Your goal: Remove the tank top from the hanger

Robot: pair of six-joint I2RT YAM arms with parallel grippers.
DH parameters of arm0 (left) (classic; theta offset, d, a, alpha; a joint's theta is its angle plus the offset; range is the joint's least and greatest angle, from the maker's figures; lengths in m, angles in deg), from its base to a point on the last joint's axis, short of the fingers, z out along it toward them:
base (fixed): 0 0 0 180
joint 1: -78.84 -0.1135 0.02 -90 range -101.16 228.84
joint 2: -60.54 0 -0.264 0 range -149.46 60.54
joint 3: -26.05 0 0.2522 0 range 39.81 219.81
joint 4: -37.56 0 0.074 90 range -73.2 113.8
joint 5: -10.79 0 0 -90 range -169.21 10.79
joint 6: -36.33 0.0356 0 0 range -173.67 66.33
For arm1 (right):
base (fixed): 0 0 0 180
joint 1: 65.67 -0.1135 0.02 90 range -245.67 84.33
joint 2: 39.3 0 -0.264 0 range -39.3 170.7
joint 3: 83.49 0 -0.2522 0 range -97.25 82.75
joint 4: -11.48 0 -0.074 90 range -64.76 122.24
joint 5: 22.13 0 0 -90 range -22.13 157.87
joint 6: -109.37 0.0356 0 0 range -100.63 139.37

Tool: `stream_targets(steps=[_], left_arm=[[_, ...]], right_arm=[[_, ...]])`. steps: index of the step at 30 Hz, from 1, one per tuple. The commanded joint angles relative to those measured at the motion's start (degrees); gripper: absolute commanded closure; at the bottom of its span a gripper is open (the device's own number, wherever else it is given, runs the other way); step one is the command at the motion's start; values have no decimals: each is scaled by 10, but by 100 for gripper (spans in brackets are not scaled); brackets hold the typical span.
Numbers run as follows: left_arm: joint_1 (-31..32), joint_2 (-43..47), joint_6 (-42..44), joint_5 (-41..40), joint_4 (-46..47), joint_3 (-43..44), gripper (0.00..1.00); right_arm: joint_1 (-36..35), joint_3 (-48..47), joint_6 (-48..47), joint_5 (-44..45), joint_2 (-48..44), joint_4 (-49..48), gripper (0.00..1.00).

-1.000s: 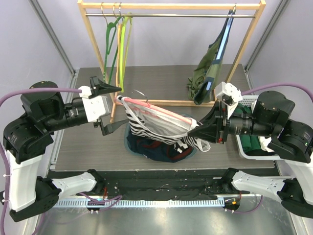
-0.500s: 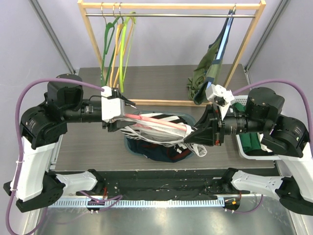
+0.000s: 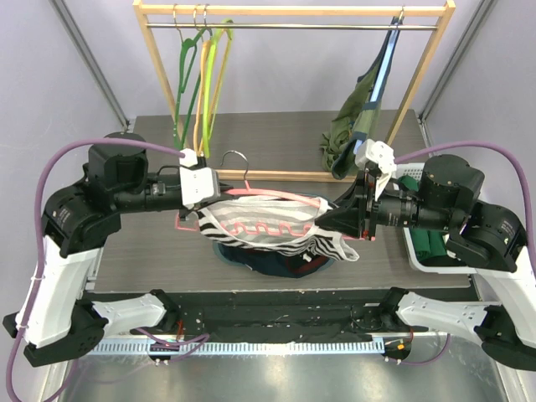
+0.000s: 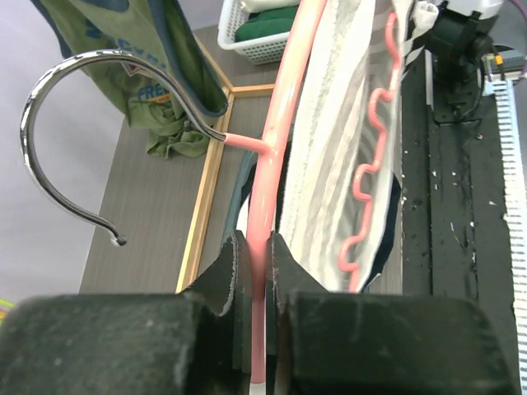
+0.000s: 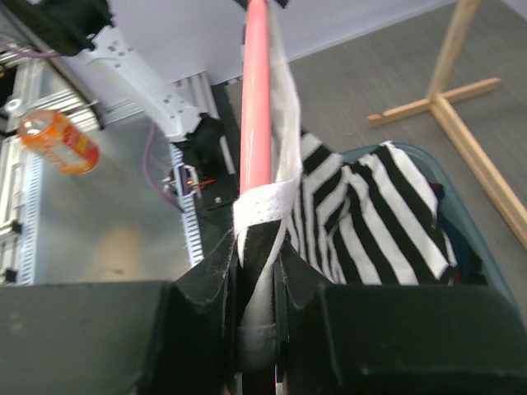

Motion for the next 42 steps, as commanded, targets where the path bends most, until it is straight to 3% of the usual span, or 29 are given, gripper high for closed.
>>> stream_targets(steps=[1, 3, 5, 6, 8, 9, 14, 17, 21, 25, 29, 34, 42], left_arm=[[1, 4, -68, -63, 95, -26, 100], [1, 0, -73, -50, 93, -23, 100], [1, -4, -73, -45, 86, -16, 100], [1, -5, -73, -48, 88, -16, 100], [1, -7, -76, -66, 107, -19, 100], [1, -10, -77, -92, 116, -23, 100], [2, -18, -36, -199, 196, -49, 100], [9, -23, 12, -282, 239, -58, 100], [10, -27, 56, -339, 261, -61, 100], [12, -26, 53, -325, 245, -57, 100], [12, -22, 50, -284, 207, -44, 100], [12, -11, 50, -261, 176, -39, 100], [12, 1, 50, -255, 164, -42, 100]], right_arm=[[3, 12, -18, 96, -19, -71, 99], [3, 15, -19, 103, -25, -80, 98], [3, 18, -23, 117, -29, -86, 89], [4, 20, -24, 148, -30, -88, 72], [3, 24, -24, 194, -32, -95, 55], [4, 24, -24, 224, -32, -96, 41], [4, 26, -14, 349, -53, -107, 15], [4, 26, -6, 415, -78, -123, 12], [4, 35, 24, 417, -107, -144, 14], [4, 76, 55, 385, -80, -154, 20], [4, 117, 111, 410, -42, -200, 38], [4, 168, 149, 402, -25, -294, 39], [4, 180, 175, 397, -15, -310, 41]])
